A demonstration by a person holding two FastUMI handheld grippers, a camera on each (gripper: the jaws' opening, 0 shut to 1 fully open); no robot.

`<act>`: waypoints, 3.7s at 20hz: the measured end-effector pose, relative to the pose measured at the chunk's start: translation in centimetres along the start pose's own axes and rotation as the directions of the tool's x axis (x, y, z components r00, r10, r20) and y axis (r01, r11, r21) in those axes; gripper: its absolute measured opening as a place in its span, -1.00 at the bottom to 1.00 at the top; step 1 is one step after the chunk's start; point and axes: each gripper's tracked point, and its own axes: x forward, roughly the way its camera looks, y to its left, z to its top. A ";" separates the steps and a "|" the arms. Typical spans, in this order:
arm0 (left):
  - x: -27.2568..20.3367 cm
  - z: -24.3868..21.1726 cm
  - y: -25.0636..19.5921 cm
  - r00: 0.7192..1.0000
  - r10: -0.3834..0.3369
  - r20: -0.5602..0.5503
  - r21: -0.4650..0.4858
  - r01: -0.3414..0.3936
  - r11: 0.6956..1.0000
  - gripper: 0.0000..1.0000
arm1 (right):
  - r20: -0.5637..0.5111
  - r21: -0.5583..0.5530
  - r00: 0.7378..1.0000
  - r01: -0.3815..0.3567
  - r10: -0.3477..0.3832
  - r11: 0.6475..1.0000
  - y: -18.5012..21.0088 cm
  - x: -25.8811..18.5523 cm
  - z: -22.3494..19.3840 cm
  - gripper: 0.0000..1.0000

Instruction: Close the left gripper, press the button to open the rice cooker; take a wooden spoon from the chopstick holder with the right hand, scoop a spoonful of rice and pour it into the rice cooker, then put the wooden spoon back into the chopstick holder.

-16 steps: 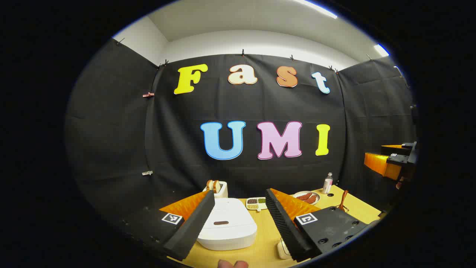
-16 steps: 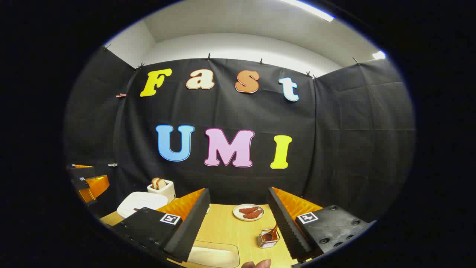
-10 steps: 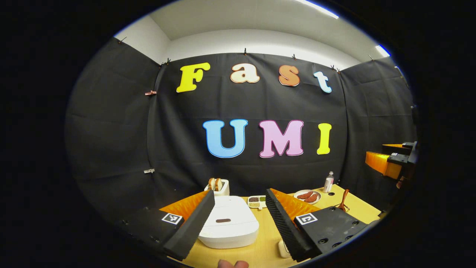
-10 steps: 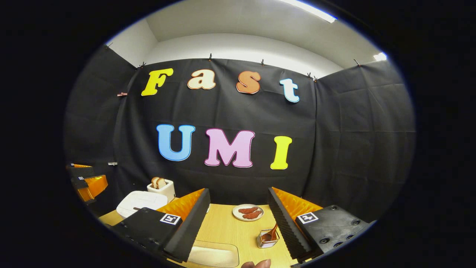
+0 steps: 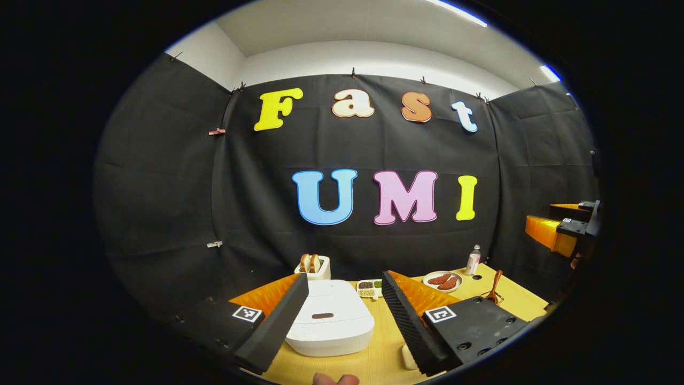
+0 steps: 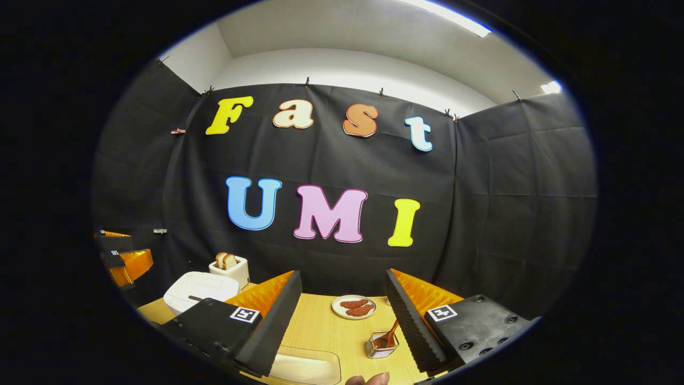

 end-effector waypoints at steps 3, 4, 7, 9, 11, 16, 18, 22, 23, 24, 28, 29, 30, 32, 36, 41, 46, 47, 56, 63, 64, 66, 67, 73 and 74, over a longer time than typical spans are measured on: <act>0.3 0.1 0.0 1.000 0.001 0.003 0.010 -0.001 1.000 0.89 | 0.001 0.001 1.000 0.001 -0.001 1.000 0.0 0.3 -0.1 0.95; 0.2 0.1 0.1 1.000 -0.001 0.007 0.008 0.001 1.000 0.89 | 0.000 -0.002 1.000 0.004 -0.004 1.000 -0.1 0.3 -0.1 0.95; 0.4 0.2 -1.8 0.995 -0.097 0.008 -0.010 0.097 0.995 -0.08 | 0.003 -0.010 1.000 0.015 -0.015 1.000 -0.6 0.6 -0.2 0.95; 1.1 -0.1 -0.6 0.998 -0.055 0.016 0.006 0.055 0.998 -0.83 | 0.007 -0.022 1.000 0.023 -0.023 0.999 -0.8 0.8 -0.1 0.95; 1.7 -0.4 0.4 0.999 -0.036 0.010 0.003 0.036 0.999 -0.88 | 0.009 -0.037 1.000 0.024 -0.023 0.999 -1.0 0.8 -0.2 0.95; 5.8 -6.3 1.9 0.983 -0.075 -0.168 -0.116 0.056 0.992 -0.89 | 0.009 -0.028 0.999 0.031 -0.031 0.999 -1.6 0.5 0.0 0.95; 7.7 -10.1 2.4 0.953 -0.122 -0.278 -0.196 0.068 0.978 -0.89 | 0.012 -0.043 0.999 0.044 -0.044 0.998 -2.4 0.4 0.1 0.95; 11.6 -15.9 4.0 0.900 -0.164 -0.405 -0.287 0.045 0.957 -0.88 | 0.008 -0.051 0.996 0.088 -0.088 0.995 -4.7 -0.1 0.0 0.94; 12.6 -16.9 4.3 0.889 -0.161 -0.429 -0.277 0.040 0.960 -0.89 | 0.002 -0.052 0.995 0.101 -0.101 0.994 -5.4 -0.3 -0.1 0.95; 13.4 -18.1 4.7 0.879 -0.152 -0.452 -0.261 0.033 0.965 -0.89 | -0.007 -0.053 0.994 0.111 -0.111 0.992 -6.0 -0.4 -0.5 0.95; 16.5 -20.5 5.5 0.858 -0.135 -0.495 -0.209 0.033 0.977 -0.89 | -0.033 -0.052 0.987 0.155 -0.157 0.987 -8.5 -1.2 -1.3 0.95; 17.3 -20.7 5.5 0.857 -0.137 -0.497 -0.200 0.041 0.979 -0.89 | -0.039 -0.054 0.984 0.170 -0.172 0.984 -9.2 -1.3 -1.5 0.95; 17.9 -21.1 5.4 0.851 -0.134 -0.508 -0.188 0.042 0.981 -0.88 | -0.042 -0.057 0.982 0.182 -0.184 0.982 -9.7 -1.5 -1.6 0.95; 18.2 -22.2 5.4 0.830 -0.137 -0.541 -0.185 0.042 0.982 -0.89 | -0.046 -0.063 0.978 0.199 -0.202 0.978 -10.5 -1.8 -1.7 0.95; 17.8 -23.7 4.9 0.797 -0.160 -0.582 -0.216 0.038 0.976 -0.89 | -0.061 -0.064 0.972 0.221 -0.225 0.973 -11.7 -2.0 -2.2 0.95; 17.3 -24.3 4.6 0.762 -0.174 -0.623 -0.210 0.052 0.976 -0.86 | -0.061 -0.064 0.972 0.224 -0.228 0.972 -11.9 -2.1 -2.4 0.94; 17.4 -24.6 4.3 0.684 -0.177 -0.707 -0.153 0.095 0.984 -0.86 | -0.063 -0.077 0.974 0.211 -0.215 0.975 -11.4 -1.8 -2.5 0.95; 17.5 -24.6 4.3 0.673 -0.172 -0.719 -0.138 0.105 0.985 -0.87 | -0.063 -0.078 0.975 0.209 -0.214 0.975 -11.4 -1.9 -2.5 0.95; 18.1 -23.8 4.5 0.657 -0.120 -0.745 -0.040 0.135 0.990 -0.87 | -0.041 -0.083 0.978 0.202 -0.206 0.976 -11.5 -2.3 -1.8 0.94; 18.1 -21.9 5.1 0.718 -0.094 -0.690 -0.042 0.090 0.995 -0.88 | -0.051 -0.092 0.974 0.217 -0.222 0.972 -13.0 -2.9 -2.2 0.96; 18.2 -22.0 4.7 0.718 -0.120 -0.685 -0.071 0.099 0.993 -0.88 | -0.049 -0.089 0.973 0.222 -0.227 0.971 -13.2 -2.9 -2.1 0.94; 18.1 -23.1 3.9 0.697 -0.172 -0.696 -0.131 0.112 0.985 -0.87 | -0.056 -0.087 0.972 0.225 -0.230 0.971 -13.3 -2.9 -2.3 0.95; 18.3 -23.5 3.7 0.691 -0.188 -0.698 -0.156 0.109 0.982 -0.87 | -0.058 -0.090 0.971 0.224 -0.230 0.970 -13.4 -3.0 -2.4 0.95; 18.3 -24.8 3.7 0.639 -0.225 -0.735 -0.224 0.084 0.971 -0.86 | -0.068 -0.120 0.972 0.214 -0.223 0.969 -13.1 -2.8 -3.2 0.96; 18.3 -24.7 3.8 0.624 -0.227 -0.748 -0.234 0.072 0.969 -0.87 | -0.068 -0.126 0.973 0.211 -0.221 0.969 -13.0 -2.6 -3.5 0.96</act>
